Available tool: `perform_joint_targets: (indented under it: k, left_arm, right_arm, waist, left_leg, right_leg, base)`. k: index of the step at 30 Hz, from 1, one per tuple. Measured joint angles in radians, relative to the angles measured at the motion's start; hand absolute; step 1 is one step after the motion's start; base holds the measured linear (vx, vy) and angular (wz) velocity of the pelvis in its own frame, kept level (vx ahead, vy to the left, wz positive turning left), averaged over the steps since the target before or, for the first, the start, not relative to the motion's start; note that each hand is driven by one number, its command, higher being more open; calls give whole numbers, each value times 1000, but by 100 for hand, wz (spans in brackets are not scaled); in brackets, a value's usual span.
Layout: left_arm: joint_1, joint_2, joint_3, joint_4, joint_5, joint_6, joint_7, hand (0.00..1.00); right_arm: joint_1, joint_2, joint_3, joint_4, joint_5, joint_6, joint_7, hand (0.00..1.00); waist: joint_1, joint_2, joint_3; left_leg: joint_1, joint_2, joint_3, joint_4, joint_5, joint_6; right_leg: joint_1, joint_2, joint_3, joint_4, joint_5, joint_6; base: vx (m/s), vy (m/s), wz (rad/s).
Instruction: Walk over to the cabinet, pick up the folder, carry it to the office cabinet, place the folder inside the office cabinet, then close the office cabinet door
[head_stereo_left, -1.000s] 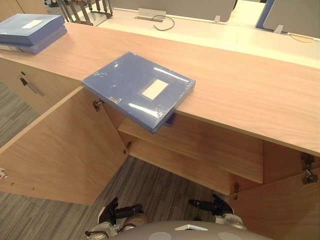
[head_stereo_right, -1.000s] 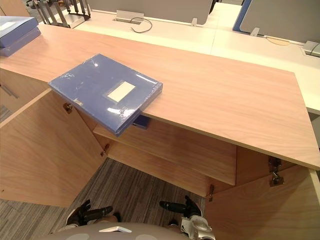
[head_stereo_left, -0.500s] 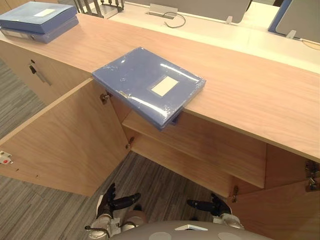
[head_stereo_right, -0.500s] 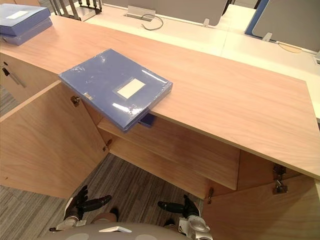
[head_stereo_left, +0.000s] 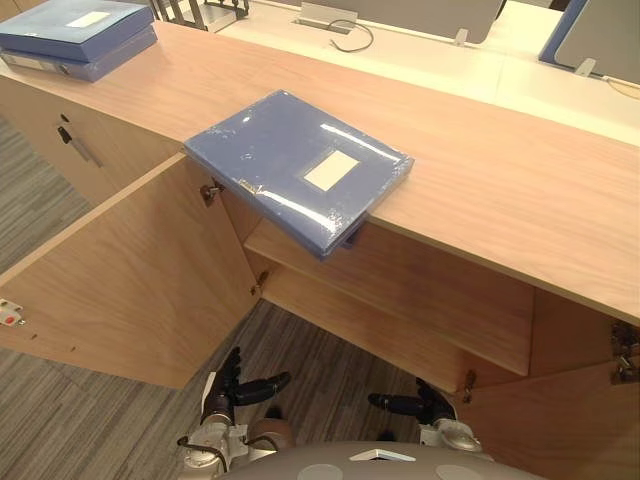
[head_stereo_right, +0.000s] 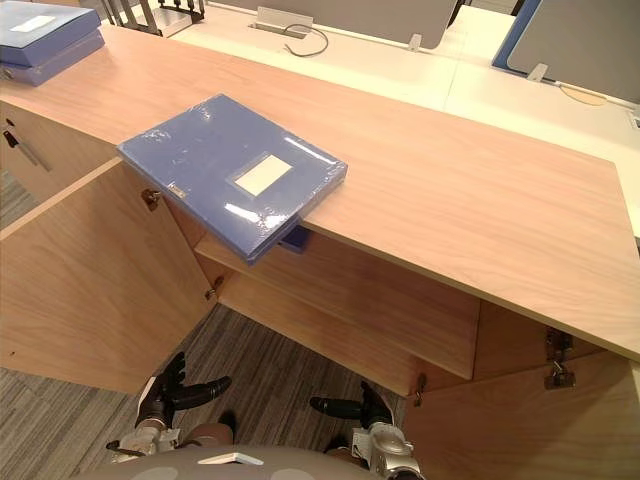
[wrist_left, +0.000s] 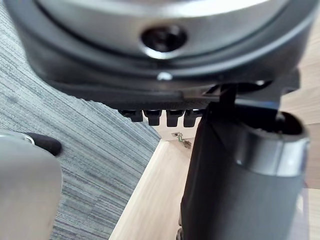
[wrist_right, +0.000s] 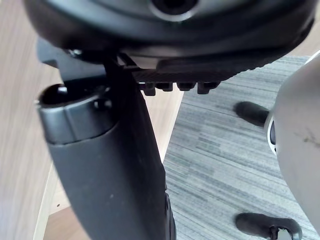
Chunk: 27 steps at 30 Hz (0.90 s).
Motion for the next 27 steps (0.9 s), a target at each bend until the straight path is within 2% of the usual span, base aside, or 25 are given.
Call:
perform_joint_targets:
  k: [10, 19, 27]
  left_arm:
    - [-52, 9, -42, 69, 34, 7, -81, 100]
    - [-102, 9, -68, 146, 34, 25, -90, 100]
    - [-117, 7, -67, 176, 32, 26, -90, 100]
  right_arm:
    - [-4, -8, -2, 1, -1, 2, 4, 100]
    - [-10, -19, -5, 9, -3, 4, 12, 100]
    - [-10, -20, -9, 11, -3, 4, 15, 100]
  waist:
    - [-3, 20, -6]
    - [-7, 39, -9]
    - [-8, 42, -11]
  left_leg:
    - [-1, 11, 24, 31, -17, -3]
    - [2, 17, 28, 34, -19, -4]
    - [5, 21, 29, 32, -19, -5]
  right_leg:
    - [-13, 1, 35, 25, -6, -2]
    - [-16, 4, 42, 32, -8, -4]
    - [-15, 8, 45, 32, -10, -8]
  base:
    - [-19, -8, -8]
    - [-6, -9, -2]
    - [0, 0, 0]
